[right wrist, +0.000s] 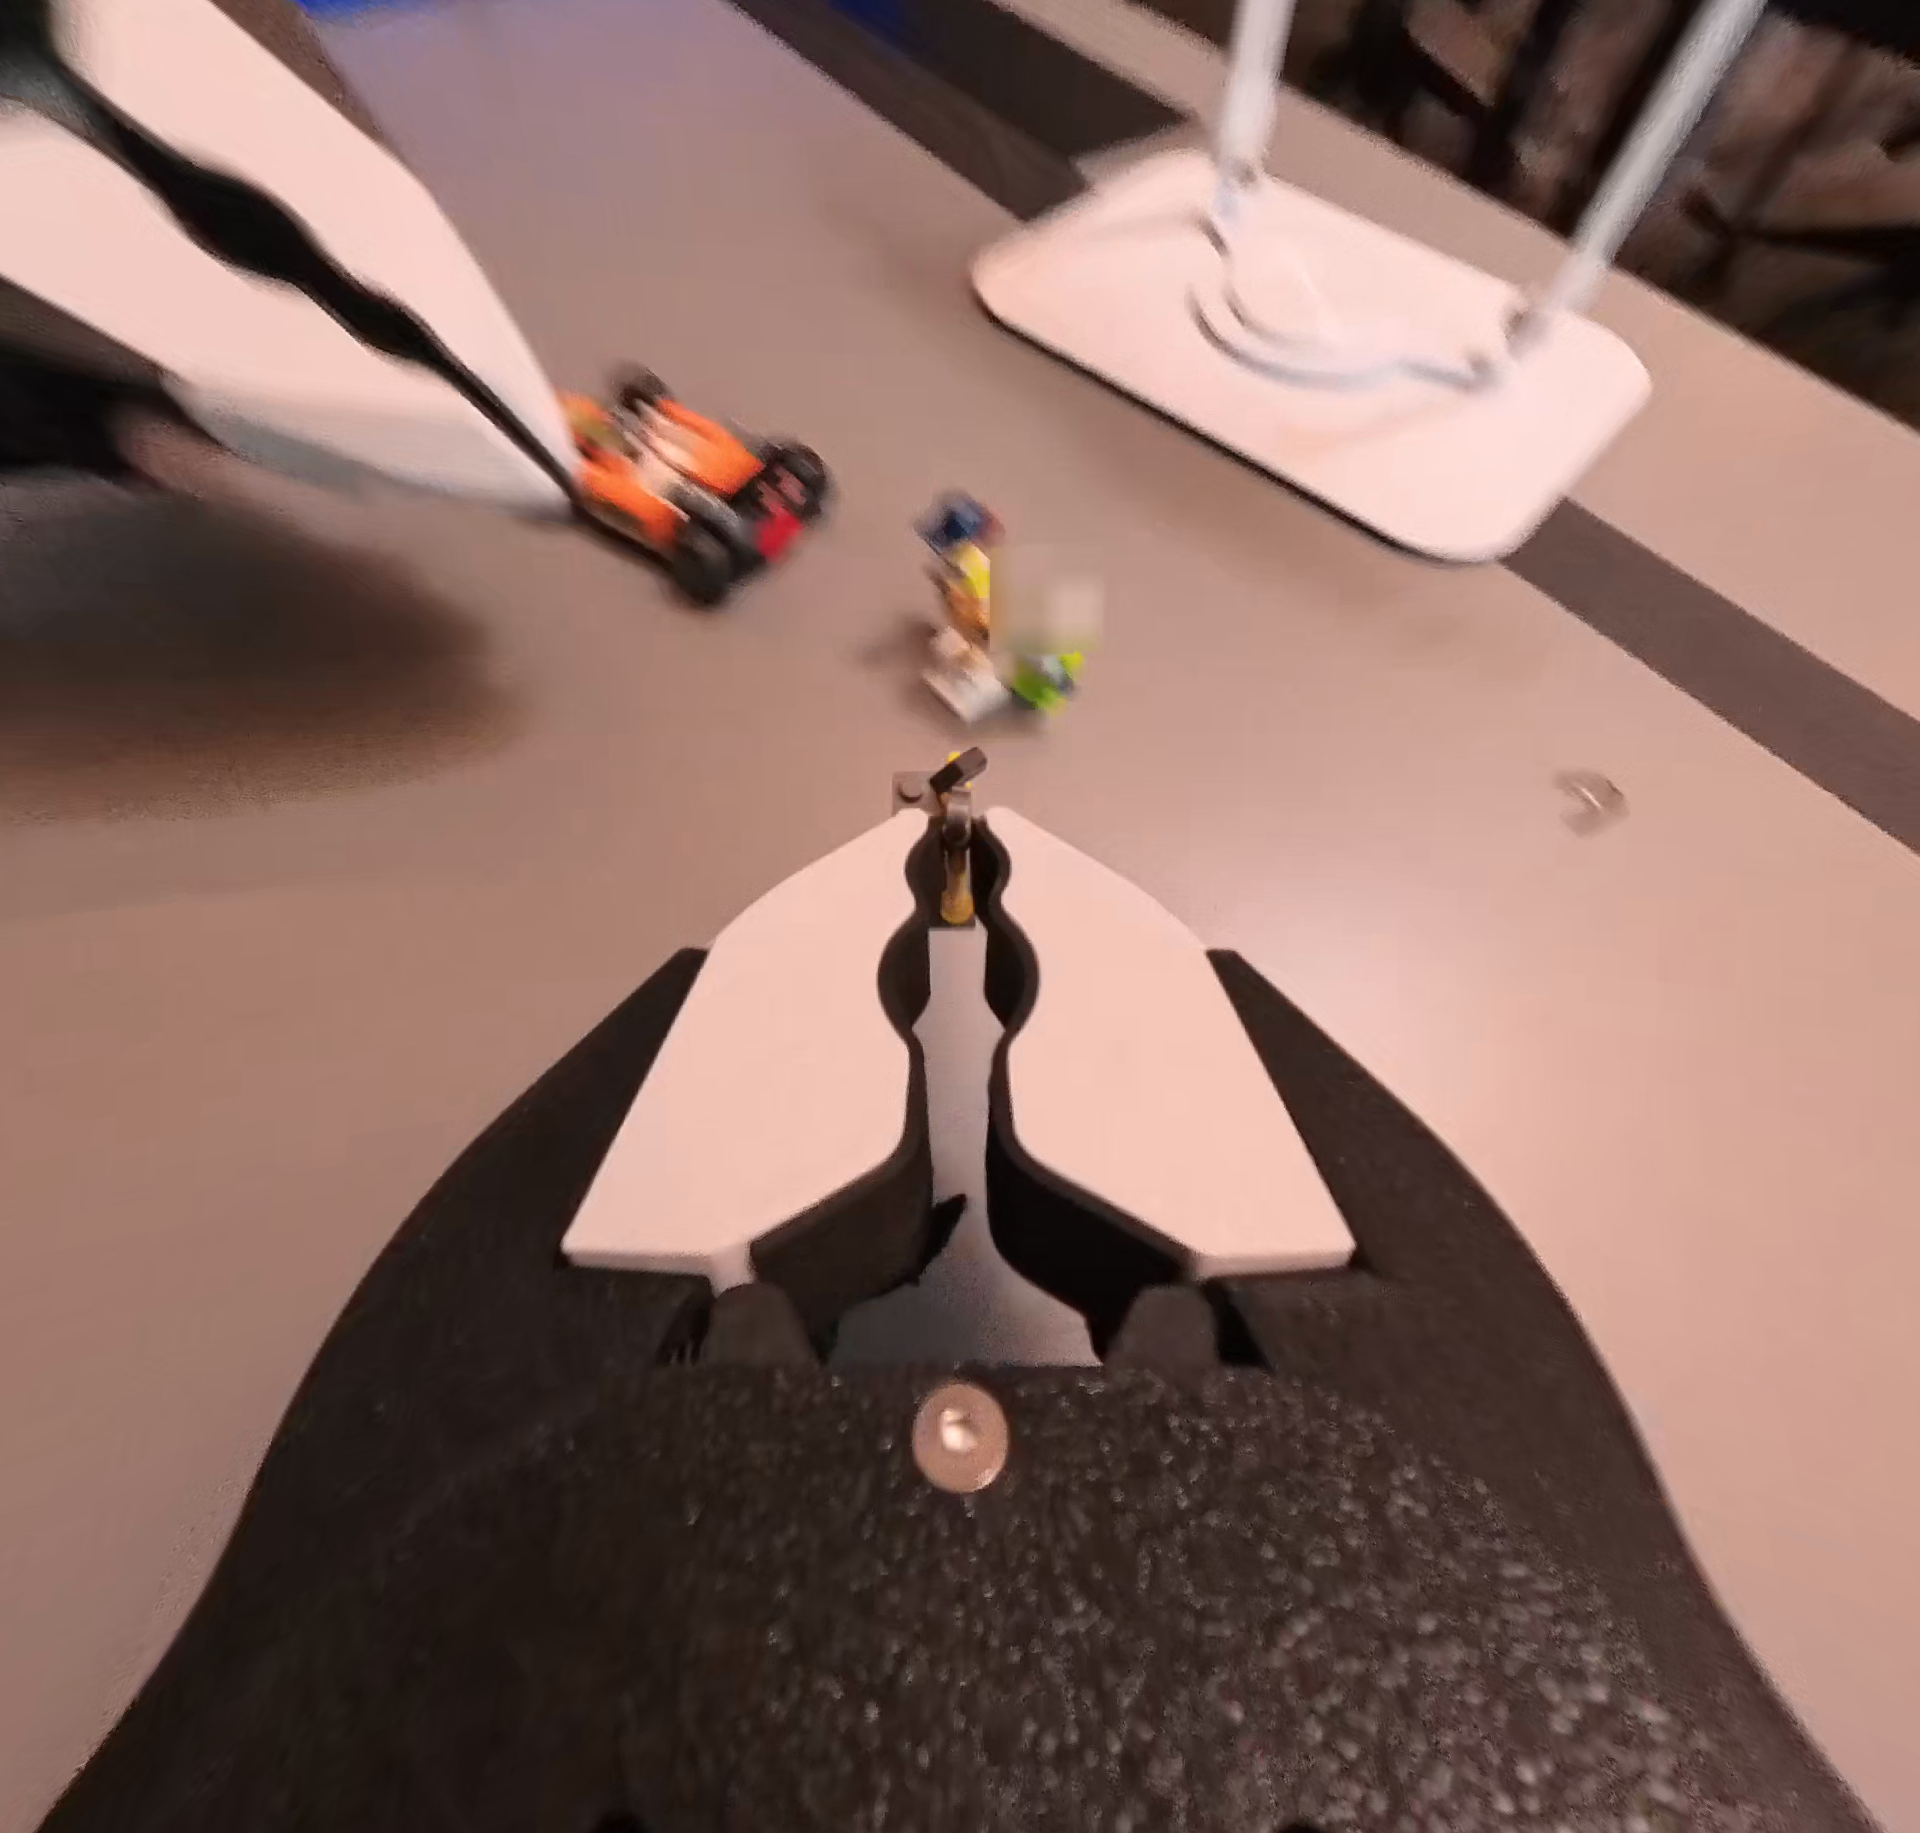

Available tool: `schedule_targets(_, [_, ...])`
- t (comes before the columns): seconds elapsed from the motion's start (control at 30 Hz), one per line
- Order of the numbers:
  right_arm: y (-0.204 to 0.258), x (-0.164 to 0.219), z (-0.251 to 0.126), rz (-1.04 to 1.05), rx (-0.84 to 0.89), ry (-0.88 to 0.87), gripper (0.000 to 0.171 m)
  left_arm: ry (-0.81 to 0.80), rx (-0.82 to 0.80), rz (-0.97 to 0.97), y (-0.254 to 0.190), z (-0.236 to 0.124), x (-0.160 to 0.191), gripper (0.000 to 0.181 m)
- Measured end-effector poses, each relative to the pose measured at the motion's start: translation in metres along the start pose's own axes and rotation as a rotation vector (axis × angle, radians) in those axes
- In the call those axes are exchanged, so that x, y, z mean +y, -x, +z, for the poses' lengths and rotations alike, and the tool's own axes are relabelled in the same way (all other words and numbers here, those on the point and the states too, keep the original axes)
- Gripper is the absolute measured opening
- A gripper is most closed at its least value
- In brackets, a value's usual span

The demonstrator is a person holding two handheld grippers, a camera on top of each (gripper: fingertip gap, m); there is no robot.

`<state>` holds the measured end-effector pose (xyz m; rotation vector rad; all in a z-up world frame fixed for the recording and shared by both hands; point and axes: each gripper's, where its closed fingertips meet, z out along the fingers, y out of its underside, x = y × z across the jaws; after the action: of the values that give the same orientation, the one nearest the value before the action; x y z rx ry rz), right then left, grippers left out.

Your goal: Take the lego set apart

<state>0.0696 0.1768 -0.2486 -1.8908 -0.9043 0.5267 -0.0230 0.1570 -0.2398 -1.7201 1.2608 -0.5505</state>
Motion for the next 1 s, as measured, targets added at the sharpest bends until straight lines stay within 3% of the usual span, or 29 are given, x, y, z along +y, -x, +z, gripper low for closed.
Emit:
schedule_targets(0.2, [0.060, -0.036, -0.004, 0.051, -0.314, -0.196, 0.005, -0.196, 0.245, -0.145, -0.032, -0.005, -0.030, 0.027])
schedule_targets(0.37, [0.084, -0.046, -0.009, 0.070, -0.457, -0.250, 0.005, -0.210, 0.306, -0.116, -0.042, -0.007, -0.030, 0.029])
schedule_targets(0.7, [0.093, -0.037, -0.007, 0.044, -0.503, -0.215, 0.005, -0.215, 0.364, -0.100, -0.052, -0.008, -0.028, 0.016])
schedule_targets(1.0, [0.094, -0.023, 0.006, -0.020, -0.456, -0.146, 0.005, -0.115, 0.353, -0.074, -0.051, 0.001, -0.009, 0.004])
